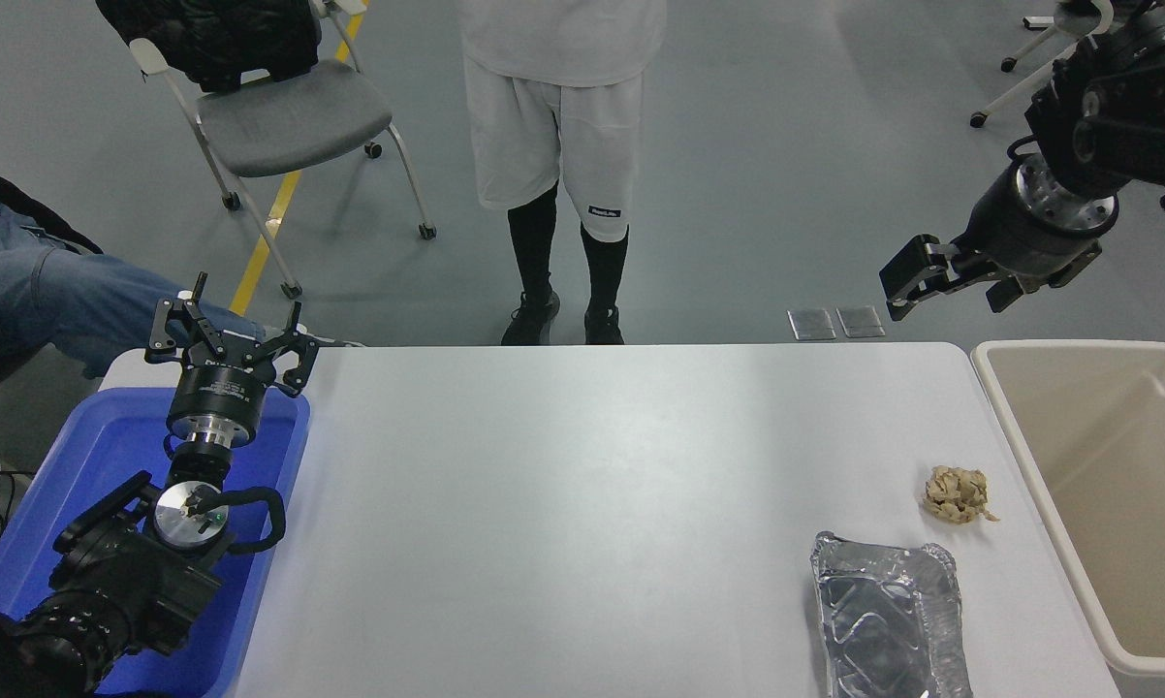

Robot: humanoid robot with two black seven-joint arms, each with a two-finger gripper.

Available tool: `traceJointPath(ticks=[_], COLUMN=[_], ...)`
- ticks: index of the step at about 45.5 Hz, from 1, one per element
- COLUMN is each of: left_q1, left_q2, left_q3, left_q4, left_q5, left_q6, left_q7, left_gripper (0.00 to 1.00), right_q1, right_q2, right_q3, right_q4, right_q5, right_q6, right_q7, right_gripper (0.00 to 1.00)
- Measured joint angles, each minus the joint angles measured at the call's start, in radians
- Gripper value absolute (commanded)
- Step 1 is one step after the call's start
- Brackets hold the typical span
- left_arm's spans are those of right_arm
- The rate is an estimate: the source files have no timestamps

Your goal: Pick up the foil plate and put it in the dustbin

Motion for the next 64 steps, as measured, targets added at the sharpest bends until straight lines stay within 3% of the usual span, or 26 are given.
traceJointPath(ticks=[49, 64], left_q1=[0.000, 0.000], left_q2=[0.000, 0.000], left_q3=[0.000, 0.000], left_q4=[0.000, 0.000], left_q5=[0.000, 0.000], left_q6=[0.000, 0.000], left_q7=[0.000, 0.000], left_gripper=[0.99, 0.99], right_q1=[-0.007, -0.015], right_q2=[0.000, -0.004], right_q3=[-0.009, -0.077], right_q4=[0.001, 0.008], right_q5=[0.000, 0.066], right_q6=[0.000, 0.000], right_q7=[0.000, 0.003], right_gripper=[1.00, 1.00])
